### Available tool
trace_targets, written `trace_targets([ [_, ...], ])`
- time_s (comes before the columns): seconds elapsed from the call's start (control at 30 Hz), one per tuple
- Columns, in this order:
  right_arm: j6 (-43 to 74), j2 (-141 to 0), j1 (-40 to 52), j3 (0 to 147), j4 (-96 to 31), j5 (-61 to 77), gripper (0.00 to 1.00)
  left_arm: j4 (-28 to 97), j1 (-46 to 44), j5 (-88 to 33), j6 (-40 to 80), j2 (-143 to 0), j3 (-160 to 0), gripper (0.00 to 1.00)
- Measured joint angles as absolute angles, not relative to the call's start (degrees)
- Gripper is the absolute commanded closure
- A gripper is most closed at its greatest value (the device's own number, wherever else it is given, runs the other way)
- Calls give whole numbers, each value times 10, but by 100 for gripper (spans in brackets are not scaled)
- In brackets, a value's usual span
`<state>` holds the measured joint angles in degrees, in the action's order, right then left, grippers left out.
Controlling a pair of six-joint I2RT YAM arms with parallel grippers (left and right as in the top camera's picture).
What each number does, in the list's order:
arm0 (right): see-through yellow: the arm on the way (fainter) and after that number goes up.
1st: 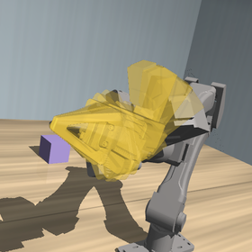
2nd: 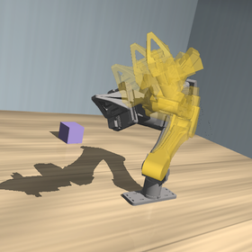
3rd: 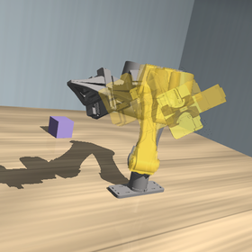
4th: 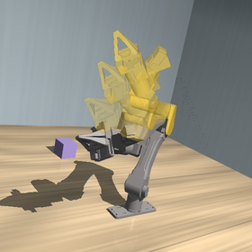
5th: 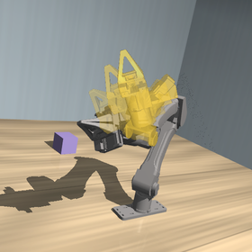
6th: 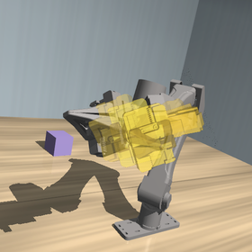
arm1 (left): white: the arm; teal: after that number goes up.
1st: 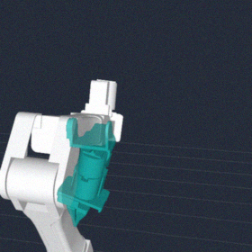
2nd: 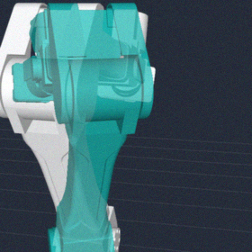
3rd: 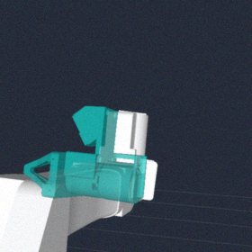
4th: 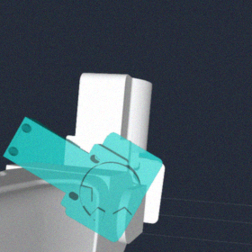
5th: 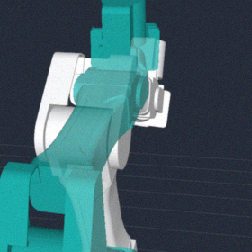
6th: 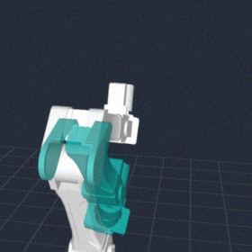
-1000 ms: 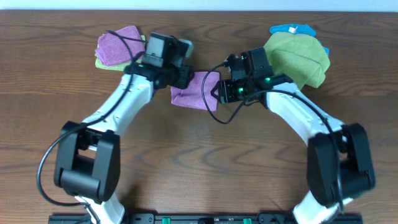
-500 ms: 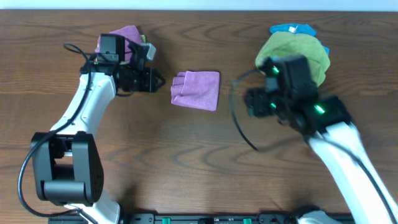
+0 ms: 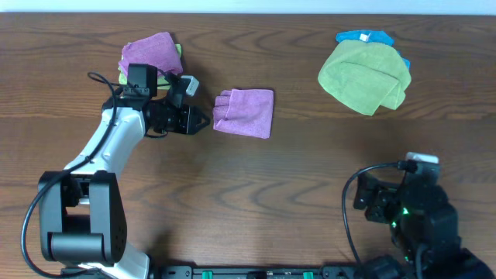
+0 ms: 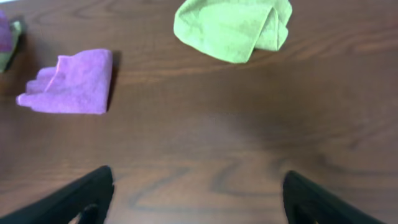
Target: Fold the cloth
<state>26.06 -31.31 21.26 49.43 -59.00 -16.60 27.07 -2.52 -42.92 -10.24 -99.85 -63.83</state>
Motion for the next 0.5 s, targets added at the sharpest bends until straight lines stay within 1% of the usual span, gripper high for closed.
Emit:
trace_targets([
  [0.13, 272, -303, 213, 446, -519, -169, 1, 236, -24, -422, -106, -998, -613, 65],
  [0.2, 275, -305, 213, 429, -496, -164, 1, 231, -25, -413, -106, -999, -609, 59],
  [0.23, 277, -307, 213, 424, -494, -161, 1, 227, -24, -410, -106, -999, -609, 57],
  [0.27, 277, -310, 213, 420, -494, -158, 1, 222, -24, -407, -106, -999, -609, 48],
  [0.3, 279, -312, 213, 418, -494, -154, 1, 220, -24, -404, -108, -999, -609, 28],
  [0.33, 279, -315, 213, 418, -494, -151, 1, 218, -24, -402, -108, -999, -609, 15],
  [0.5, 281, -316, 213, 418, -496, -145, 1, 199, -24, -399, -102, -1004, -609, 4],
])
